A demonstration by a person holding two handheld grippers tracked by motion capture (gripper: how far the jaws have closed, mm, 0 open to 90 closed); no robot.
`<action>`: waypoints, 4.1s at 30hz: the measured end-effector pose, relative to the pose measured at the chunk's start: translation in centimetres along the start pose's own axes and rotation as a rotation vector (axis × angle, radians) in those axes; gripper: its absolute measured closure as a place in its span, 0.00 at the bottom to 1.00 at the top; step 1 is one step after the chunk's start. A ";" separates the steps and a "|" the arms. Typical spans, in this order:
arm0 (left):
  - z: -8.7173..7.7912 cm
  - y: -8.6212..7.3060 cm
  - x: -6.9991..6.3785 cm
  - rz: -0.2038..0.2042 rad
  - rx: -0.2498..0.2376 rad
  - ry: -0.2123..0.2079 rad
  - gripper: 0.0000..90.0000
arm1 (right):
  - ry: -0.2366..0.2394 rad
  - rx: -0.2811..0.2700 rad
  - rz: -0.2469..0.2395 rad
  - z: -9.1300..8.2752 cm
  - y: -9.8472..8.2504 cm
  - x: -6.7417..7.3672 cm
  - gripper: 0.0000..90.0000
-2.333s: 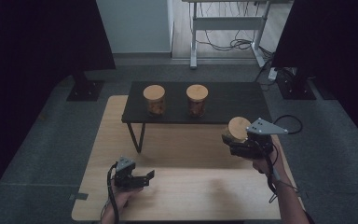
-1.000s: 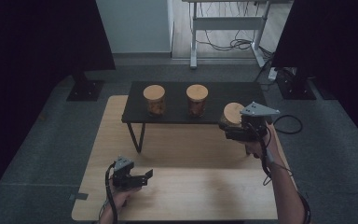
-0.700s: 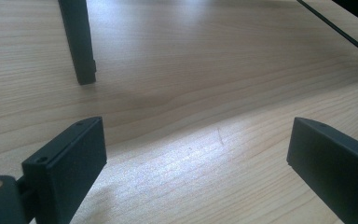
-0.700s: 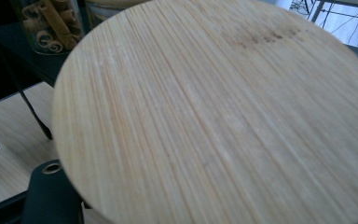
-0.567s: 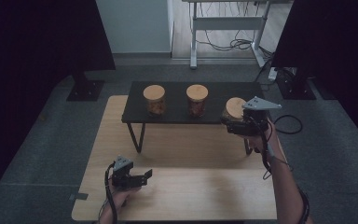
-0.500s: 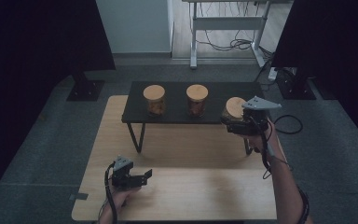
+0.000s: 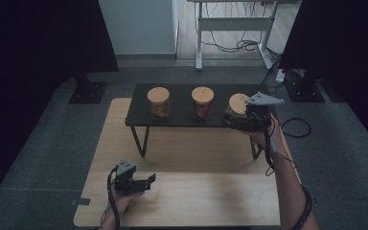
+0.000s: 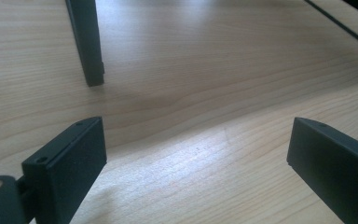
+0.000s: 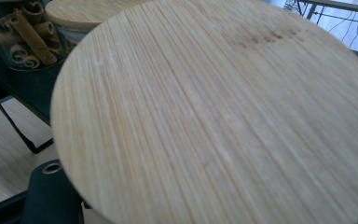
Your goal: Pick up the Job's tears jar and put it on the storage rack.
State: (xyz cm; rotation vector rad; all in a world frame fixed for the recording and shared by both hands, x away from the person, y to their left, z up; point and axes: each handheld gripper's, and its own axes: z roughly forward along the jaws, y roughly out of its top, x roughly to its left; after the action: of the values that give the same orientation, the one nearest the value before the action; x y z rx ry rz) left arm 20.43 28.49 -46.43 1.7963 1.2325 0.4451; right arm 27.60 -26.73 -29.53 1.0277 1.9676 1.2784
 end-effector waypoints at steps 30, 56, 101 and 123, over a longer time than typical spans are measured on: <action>-0.2 -0.1 0.1 -0.008 -0.007 0.002 0.05 | -0.058 0.032 0.082 3.0 -0.1 -0.9 0.27; 0.0 -0.1 0.2 -0.013 0.002 0.002 0.04 | -0.047 0.011 0.105 2.6 -0.1 -1.0 0.18; -0.3 -0.3 -0.2 -0.008 -0.005 0.004 0.04 | -0.063 -0.029 0.107 0.2 -1.5 0.7 0.01; -0.2 -0.2 -0.6 0.002 0.001 -0.006 0.04 | -0.019 -0.093 0.079 -3.7 -6.8 2.7 0.00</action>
State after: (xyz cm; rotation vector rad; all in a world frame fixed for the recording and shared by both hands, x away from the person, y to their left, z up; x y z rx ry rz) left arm 19.95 28.08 -46.41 1.7989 1.2268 0.4403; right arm 21.27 -27.90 -34.56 1.0768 1.8512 1.3844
